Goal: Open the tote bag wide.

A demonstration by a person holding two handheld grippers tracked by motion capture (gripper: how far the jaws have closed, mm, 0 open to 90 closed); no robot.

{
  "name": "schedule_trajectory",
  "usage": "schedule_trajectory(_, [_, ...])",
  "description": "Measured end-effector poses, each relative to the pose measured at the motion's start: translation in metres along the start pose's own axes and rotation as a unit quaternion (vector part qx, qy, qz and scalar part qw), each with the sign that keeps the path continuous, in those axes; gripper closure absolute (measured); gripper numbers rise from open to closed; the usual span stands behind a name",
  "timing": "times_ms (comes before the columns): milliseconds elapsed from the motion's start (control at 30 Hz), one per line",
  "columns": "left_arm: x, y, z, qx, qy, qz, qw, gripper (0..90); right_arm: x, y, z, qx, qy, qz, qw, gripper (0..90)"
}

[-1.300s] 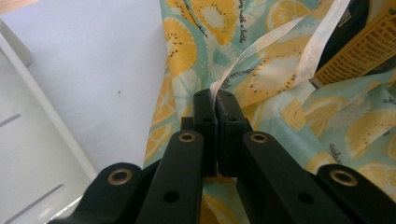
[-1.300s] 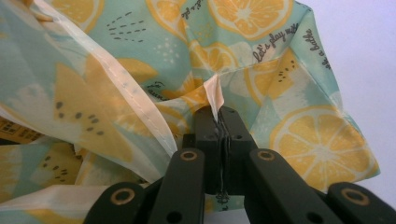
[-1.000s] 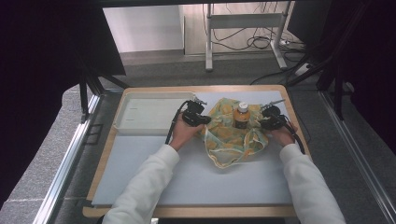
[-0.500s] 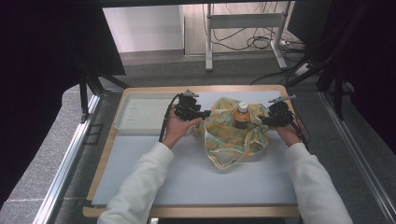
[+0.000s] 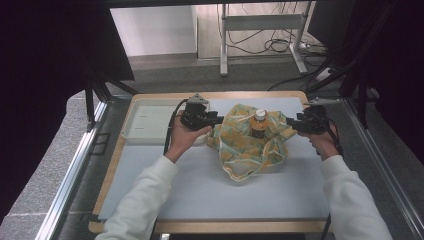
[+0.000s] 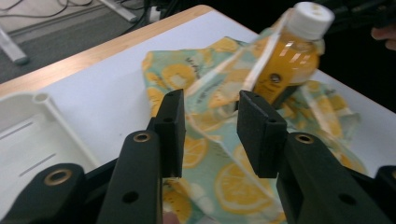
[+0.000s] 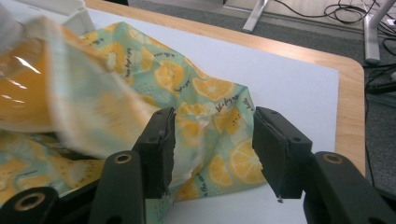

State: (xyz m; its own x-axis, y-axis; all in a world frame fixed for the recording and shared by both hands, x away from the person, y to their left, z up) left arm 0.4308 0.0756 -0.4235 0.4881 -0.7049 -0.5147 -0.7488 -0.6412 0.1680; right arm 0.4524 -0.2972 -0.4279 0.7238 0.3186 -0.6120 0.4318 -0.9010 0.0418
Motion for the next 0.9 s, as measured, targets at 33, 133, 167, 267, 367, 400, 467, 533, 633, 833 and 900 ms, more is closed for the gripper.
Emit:
schedule_trajectory(33, [0.000, 0.000, 0.000, 0.000, 0.000, 0.000, 1.0000, 62.8, -0.002, 0.000, -0.001, 0.000, 0.002, 0.000, 1.0000, 48.9])
schedule_trajectory(133, [0.000, 0.009, -0.002, 0.011, -0.001, 0.008, 0.9999, 65.7, -0.008, -0.001, -0.002, 0.001, 0.007, -0.002, 1.0000, 49.2])
schedule_trajectory(167, [0.000, 0.009, -0.002, 0.011, -0.001, 0.008, 0.9999, 66.8, -0.009, -0.001, -0.002, 0.000, 0.007, -0.004, 1.0000, 50.2])
schedule_trajectory(267, [0.000, 0.014, -0.002, 0.015, -0.003, 0.015, 0.9998, 71.4, -0.013, -0.003, -0.001, -0.004, 0.008, -0.017, 0.9998, 56.0])
schedule_trajectory(367, [0.003, 0.021, 0.000, 0.022, -0.008, 0.026, 0.9994, 78.2, -0.017, -0.007, 0.001, -0.009, 0.008, -0.031, 0.9995, 66.4])
schedule_trajectory(400, [0.003, 0.021, 0.000, 0.022, -0.008, 0.026, 0.9994, 79.9, -0.017, -0.009, 0.002, -0.011, 0.007, -0.035, 0.9993, 70.1])
schedule_trajectory(467, [0.007, 0.027, 0.001, 0.027, -0.014, 0.034, 0.9990, 83.3, -0.017, -0.013, 0.004, -0.016, 0.001, -0.047, 0.9988, 77.2])
schedule_trajectory(533, [0.009, 0.030, 0.001, 0.029, -0.018, 0.037, 0.9987, 85.3, -0.017, -0.017, 0.005, -0.020, -0.005, -0.060, 0.9980, 82.2])
schedule_trajectory(633, [0.011, 0.032, 0.000, 0.031, -0.020, 0.038, 0.9986, 86.3, -0.018, -0.023, 0.005, -0.028, -0.007, -0.070, 0.9971, 85.3])
schedule_trajectory(833, [0.024, 0.034, -0.002, 0.032, -0.033, 0.038, 0.9982, 86.8, -0.011, -0.044, 0.007, -0.053, -0.027, -0.089, 0.9943, 86.6])
schedule_trajectory(900, [0.031, 0.034, -0.002, 0.032, -0.041, 0.037, 0.9980, 86.8, -0.006, -0.050, 0.009, -0.058, -0.035, -0.094, 0.9932, 86.6])
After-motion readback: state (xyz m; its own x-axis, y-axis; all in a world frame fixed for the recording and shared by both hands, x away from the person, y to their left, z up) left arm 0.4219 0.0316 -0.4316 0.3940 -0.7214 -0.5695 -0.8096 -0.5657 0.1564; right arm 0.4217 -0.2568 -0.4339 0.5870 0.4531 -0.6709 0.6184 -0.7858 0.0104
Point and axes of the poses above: each handheld gripper's, and its own axes: x roughly forward along the jaws, z roughly out of its underside, y roughly to its right, the point moved 1 cm from there along x, roughly forward along the jaws, and after that the axes turned 2 degrees about z, right-handed, at the moved point
